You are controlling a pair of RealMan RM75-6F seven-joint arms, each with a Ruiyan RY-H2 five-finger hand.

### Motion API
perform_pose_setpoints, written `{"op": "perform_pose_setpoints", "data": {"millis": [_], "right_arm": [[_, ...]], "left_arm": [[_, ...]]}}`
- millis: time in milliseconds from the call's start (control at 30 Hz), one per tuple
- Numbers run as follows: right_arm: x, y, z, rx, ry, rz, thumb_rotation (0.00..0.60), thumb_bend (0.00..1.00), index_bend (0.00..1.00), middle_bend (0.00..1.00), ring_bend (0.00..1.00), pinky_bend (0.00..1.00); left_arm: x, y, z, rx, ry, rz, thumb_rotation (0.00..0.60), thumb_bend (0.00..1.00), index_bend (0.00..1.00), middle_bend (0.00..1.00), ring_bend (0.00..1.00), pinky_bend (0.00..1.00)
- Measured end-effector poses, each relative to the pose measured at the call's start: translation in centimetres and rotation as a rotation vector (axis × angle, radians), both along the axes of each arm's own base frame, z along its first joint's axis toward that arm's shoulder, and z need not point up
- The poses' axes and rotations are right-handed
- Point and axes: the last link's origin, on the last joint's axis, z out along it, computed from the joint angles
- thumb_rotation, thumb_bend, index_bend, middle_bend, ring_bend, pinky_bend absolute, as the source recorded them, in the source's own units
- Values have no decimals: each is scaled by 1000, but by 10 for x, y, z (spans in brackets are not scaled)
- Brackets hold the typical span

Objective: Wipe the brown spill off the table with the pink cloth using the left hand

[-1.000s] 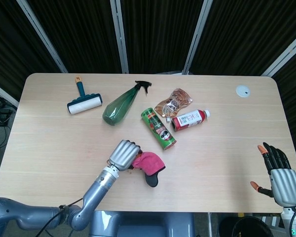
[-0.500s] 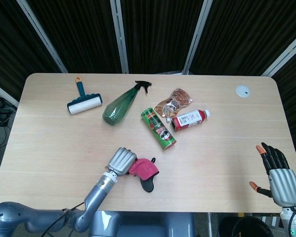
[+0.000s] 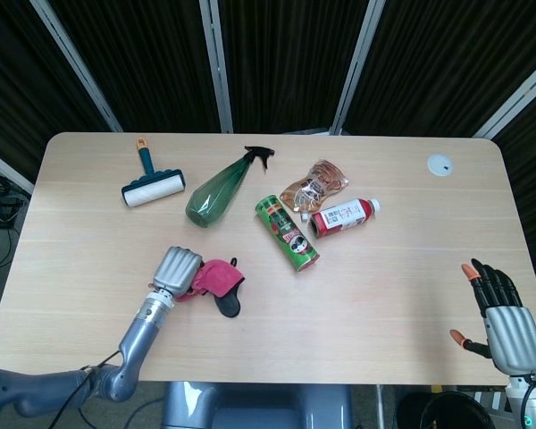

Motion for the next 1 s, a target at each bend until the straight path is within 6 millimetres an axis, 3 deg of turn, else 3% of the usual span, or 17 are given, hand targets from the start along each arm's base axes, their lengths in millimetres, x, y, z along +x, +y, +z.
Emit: {"op": "perform_pose_setpoints", "data": {"millis": [167,333,533,1000], "right_arm": [[1,0,0,0,1,-2,600,0,0,0,0,70],[1,0,-1,1,1,-1,600,0,0,0,0,70],[1,0,0,-3,1,2,600,0,0,0,0,70],[1,1,2,-8,-2,6,600,0,0,0,0,70]], "left_arm": [[-34,13,27,51,56,53,600,461,845,627,544,555],[-43,16,35,52,46,73,600,461,845,627,544,555],[-18,2,15,-15,-29,49,600,461,844,627,543,555],[69,-50,-34,-187,-180,-105,600,461,847,629,544,555]]}}
